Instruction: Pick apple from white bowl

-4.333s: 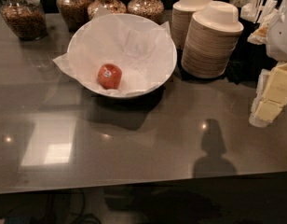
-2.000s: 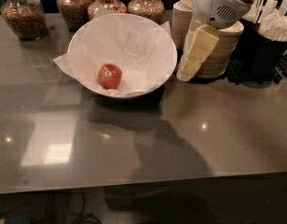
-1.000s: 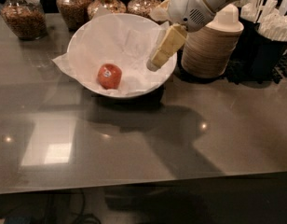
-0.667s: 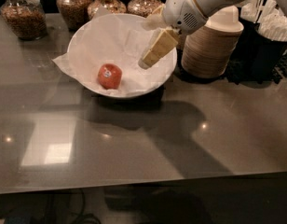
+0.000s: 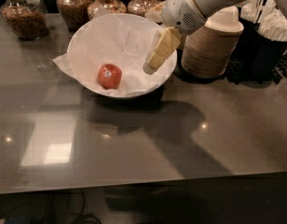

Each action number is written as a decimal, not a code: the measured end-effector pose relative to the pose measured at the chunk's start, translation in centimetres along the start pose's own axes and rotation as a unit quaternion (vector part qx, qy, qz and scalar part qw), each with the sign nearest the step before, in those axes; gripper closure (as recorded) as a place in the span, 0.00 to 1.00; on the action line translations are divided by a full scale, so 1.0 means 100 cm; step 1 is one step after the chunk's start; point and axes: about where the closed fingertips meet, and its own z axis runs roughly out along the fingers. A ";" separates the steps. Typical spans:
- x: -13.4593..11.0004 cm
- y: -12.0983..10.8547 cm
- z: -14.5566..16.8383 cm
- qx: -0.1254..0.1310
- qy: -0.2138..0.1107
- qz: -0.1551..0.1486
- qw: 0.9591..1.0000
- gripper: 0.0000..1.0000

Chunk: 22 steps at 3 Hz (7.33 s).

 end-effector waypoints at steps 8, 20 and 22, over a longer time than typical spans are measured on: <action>0.010 -0.023 0.147 -0.072 -0.073 0.000 0.995 0.26; -0.015 -0.018 0.012 -0.032 -0.124 -0.021 0.992 1.00; -0.025 -0.011 -0.007 -0.024 -0.112 -0.037 0.993 1.00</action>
Offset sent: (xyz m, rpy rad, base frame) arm 0.0440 0.0876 -0.0665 0.2002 0.0792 0.1084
